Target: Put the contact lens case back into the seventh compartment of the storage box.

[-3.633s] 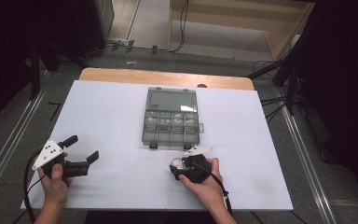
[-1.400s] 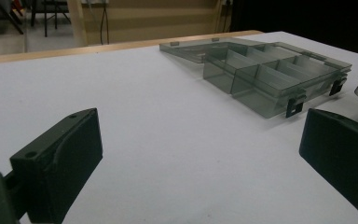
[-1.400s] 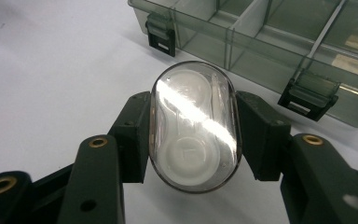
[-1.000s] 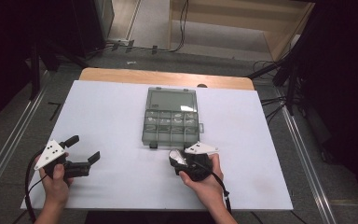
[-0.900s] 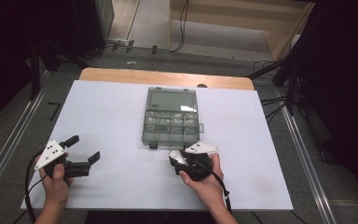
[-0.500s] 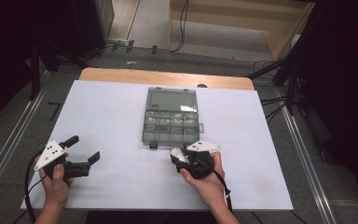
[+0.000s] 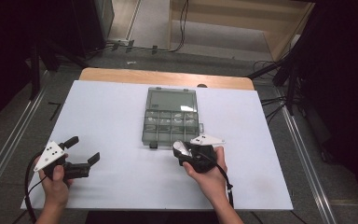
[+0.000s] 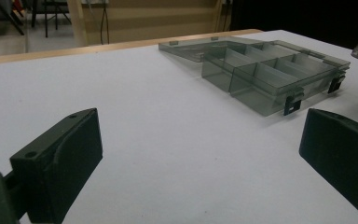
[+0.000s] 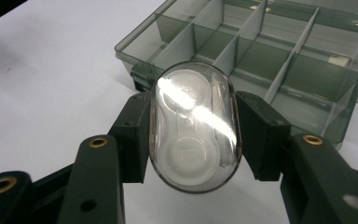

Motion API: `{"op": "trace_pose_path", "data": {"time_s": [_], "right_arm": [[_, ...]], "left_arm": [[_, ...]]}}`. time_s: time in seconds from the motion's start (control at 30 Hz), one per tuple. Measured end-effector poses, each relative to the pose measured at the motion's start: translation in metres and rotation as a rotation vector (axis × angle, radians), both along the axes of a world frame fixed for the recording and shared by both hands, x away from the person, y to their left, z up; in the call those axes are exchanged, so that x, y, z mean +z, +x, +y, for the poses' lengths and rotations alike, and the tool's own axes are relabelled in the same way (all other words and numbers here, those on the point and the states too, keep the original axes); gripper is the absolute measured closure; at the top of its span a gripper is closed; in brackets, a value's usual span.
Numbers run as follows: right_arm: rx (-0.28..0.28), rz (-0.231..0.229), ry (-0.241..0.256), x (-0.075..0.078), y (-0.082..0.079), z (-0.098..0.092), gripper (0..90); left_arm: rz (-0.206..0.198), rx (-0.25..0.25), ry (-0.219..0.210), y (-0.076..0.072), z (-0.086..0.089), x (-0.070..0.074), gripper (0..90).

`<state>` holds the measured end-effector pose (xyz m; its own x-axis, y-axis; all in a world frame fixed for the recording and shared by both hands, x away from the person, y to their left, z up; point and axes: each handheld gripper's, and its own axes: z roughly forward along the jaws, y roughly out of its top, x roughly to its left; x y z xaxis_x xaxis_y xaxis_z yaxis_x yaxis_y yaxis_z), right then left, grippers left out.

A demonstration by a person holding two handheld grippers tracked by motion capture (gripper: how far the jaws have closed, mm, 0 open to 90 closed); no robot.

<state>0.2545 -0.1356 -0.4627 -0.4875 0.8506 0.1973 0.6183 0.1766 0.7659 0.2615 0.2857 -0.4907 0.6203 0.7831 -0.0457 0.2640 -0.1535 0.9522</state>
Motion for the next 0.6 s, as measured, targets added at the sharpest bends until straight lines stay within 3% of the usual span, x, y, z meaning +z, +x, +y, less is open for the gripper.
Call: {"op": "trace_pose_path", "data": {"time_s": [0.6], "right_arm": [[-0.010, -0.012, 0.003, 0.011, 0.012, -0.003, 47.0]], "left_arm": [[0.002, -0.003, 0.000, -0.007, 0.001, 0.000, 0.0]]}}
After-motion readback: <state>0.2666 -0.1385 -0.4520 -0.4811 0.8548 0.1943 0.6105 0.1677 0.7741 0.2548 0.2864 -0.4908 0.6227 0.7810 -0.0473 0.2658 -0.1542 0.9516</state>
